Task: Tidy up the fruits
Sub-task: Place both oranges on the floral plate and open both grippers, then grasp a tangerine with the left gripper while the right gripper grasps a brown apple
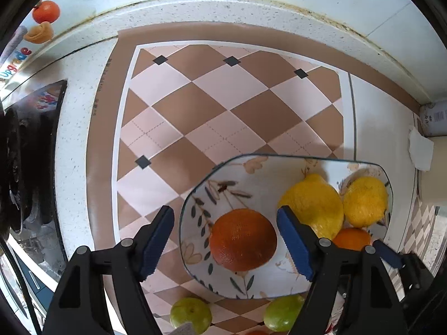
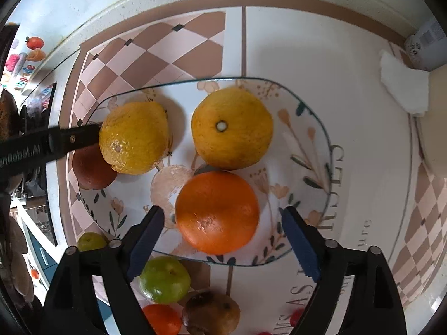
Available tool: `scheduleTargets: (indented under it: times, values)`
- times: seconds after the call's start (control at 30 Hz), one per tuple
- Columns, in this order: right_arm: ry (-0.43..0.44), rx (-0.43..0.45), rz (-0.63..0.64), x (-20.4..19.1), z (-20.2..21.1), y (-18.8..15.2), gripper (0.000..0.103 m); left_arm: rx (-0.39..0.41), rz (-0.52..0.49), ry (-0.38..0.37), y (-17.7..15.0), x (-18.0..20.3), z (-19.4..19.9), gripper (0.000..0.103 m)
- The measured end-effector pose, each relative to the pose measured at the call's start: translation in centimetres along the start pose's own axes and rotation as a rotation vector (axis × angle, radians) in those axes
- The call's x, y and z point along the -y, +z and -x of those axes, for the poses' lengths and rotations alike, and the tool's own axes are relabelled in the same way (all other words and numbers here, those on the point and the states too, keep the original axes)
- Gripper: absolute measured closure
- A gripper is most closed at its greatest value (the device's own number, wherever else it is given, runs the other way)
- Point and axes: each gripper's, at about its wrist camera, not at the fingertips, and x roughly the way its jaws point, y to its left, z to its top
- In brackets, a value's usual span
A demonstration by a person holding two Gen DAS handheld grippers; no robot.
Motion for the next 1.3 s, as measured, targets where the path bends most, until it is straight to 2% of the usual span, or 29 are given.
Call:
scheduleTargets:
  times: [0.07,0.53,0.93,1.3]
  values:
    - [-0.020,0.020,-0.002,0.3,0.8,-0.4,0.013,0.013,-0.005,0.008,-0.9,0.1,0.5,0.017]
    - [-0.081,0.143,0.006,0.7,6.4,-6.2,0.012,0.202,-0.051,0.078,-10.6,0.5,6.9,0.017]
    - [-0.026,0.263,0.008,-0.1,13.3,-12.5,0.012,0.340,-0.081,0.066,-17.3,1.2,13.0,0.017]
    - [0.004,0.356,-0.001,-0.6,18.4,-16.8,0.012,0.412,-0.074,0.020,-21.6,1.2,17.0,0.017]
